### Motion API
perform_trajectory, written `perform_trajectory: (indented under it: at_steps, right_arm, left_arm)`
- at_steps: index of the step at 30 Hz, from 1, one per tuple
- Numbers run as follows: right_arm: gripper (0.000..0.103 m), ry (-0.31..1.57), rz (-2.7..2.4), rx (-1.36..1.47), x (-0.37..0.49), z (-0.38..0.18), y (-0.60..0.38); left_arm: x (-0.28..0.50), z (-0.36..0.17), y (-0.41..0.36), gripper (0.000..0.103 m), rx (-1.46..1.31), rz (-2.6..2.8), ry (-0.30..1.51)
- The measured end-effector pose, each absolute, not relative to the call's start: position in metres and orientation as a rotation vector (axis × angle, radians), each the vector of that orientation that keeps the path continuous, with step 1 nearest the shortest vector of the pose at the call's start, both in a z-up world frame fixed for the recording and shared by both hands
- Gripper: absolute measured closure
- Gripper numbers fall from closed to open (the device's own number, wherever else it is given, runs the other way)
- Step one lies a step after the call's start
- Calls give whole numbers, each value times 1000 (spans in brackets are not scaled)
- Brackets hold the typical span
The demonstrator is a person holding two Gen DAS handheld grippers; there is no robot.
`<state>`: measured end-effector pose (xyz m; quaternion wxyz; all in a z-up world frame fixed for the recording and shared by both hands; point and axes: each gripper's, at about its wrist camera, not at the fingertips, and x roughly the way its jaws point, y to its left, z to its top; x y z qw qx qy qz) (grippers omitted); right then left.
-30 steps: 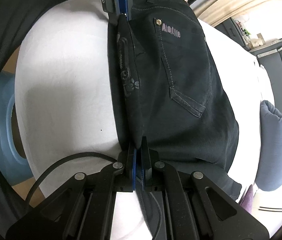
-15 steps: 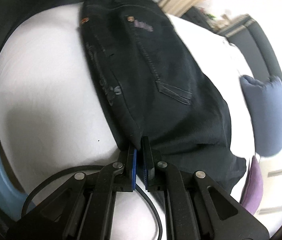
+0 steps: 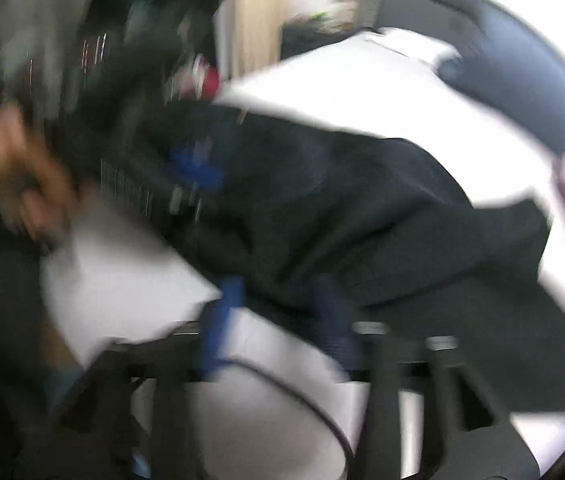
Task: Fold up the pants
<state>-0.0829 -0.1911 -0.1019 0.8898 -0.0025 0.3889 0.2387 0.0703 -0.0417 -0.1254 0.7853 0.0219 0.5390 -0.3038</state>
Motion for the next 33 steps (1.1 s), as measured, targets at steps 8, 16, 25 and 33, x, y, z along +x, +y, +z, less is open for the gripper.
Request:
perform_trajectory:
  at_steps: [8, 16, 25, 33]
  right_arm:
    - [20, 710, 178, 812, 41, -91, -409]
    - [49, 886, 31, 1088, 142, -171, -471]
    - [50, 923, -80, 1152, 162, -207, -491]
    - [71, 846, -48, 1268, 178, -227, -497]
  left_arm:
    - [74, -128, -31, 45, 4, -636, 1177]
    - [78, -129, -26, 45, -28, -633, 1182]
    - [83, -131, -20, 45, -49, -647, 1185]
    - [82, -129, -20, 45, -41, -651, 1185]
